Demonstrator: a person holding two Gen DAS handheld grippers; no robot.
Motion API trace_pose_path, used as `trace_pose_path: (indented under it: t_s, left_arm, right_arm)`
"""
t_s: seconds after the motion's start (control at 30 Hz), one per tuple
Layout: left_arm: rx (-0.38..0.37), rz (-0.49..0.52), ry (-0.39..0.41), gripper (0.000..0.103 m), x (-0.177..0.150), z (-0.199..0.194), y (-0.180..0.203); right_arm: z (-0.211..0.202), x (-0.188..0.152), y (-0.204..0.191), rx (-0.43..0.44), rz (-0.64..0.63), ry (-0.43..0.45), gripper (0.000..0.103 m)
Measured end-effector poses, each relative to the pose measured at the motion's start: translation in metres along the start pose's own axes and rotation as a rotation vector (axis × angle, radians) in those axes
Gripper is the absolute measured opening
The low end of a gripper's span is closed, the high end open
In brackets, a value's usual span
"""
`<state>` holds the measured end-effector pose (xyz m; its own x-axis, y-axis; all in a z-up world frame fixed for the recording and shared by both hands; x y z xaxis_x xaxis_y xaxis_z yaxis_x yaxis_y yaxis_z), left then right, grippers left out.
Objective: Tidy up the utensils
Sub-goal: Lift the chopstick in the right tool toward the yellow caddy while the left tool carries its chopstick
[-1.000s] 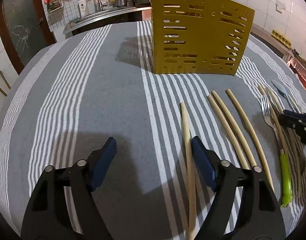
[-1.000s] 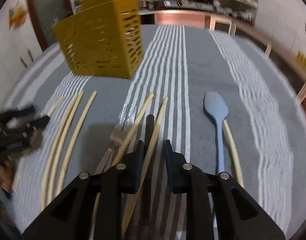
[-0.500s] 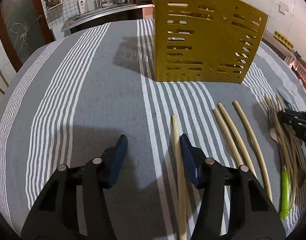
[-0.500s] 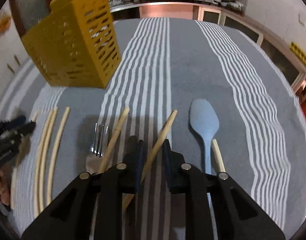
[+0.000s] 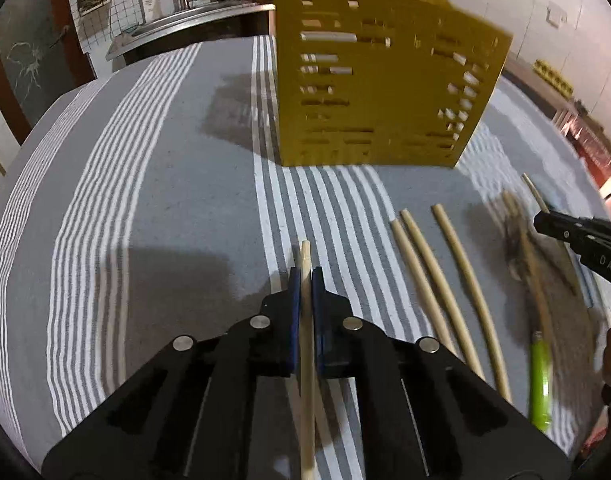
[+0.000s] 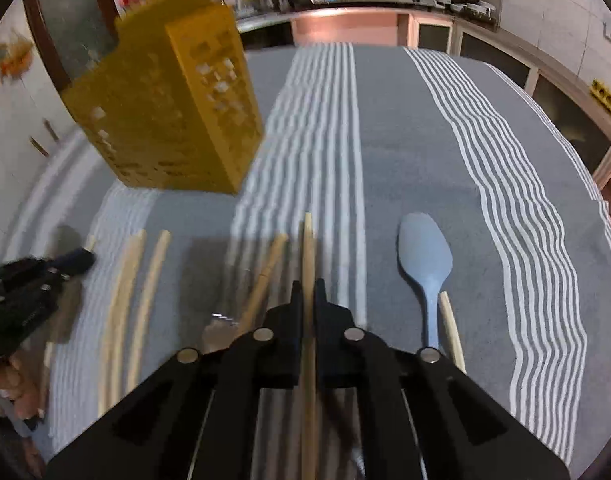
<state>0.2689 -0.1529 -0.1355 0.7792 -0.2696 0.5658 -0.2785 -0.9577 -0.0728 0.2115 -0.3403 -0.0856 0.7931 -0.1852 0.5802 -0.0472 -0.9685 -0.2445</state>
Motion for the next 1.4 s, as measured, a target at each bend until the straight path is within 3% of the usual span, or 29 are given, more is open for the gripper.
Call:
trace_pose_path:
  t_s: [0.17,0.47,1.03,1.4]
  left_arm:
    - [-0.066,-0.036,0.082,0.004,0.012,-0.034,-0.004]
    - [-0.109,-0.053,0.205,0.004,0.03,-0.084,-0.003]
    - [-0.096,-0.066,0.342,0.004,0.044,-0.136,-0.006]
    - [-0.057,-0.062,0.445,0.004,0.078,-0.175,-0.014]
  right_arm:
    - [-0.036,0.011,-0.015,0.059,-0.007,0.104,0.006]
    - [-0.094,0.032,-0.037,0.115,-0.057,0.275,0.006]
    - [-0.131,0.041,-0.053,0.102,-0.113,0.382,0.006]
    - [-0.162,0.062,-0.069,0.087,-0.17,0.455,0.006]
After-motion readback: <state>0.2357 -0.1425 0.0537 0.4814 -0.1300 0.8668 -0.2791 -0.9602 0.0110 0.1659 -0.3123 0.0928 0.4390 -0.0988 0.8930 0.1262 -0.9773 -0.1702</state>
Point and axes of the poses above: each gripper's, at about its wrist camera, not at the fingertips, and z roughly the way its jaws point, y to its right, x to its top, the point moved 9 cm from there along z, roughly the way its jaws point, and after that the axes turned 8 degrees about x, right-handed, at the moved point
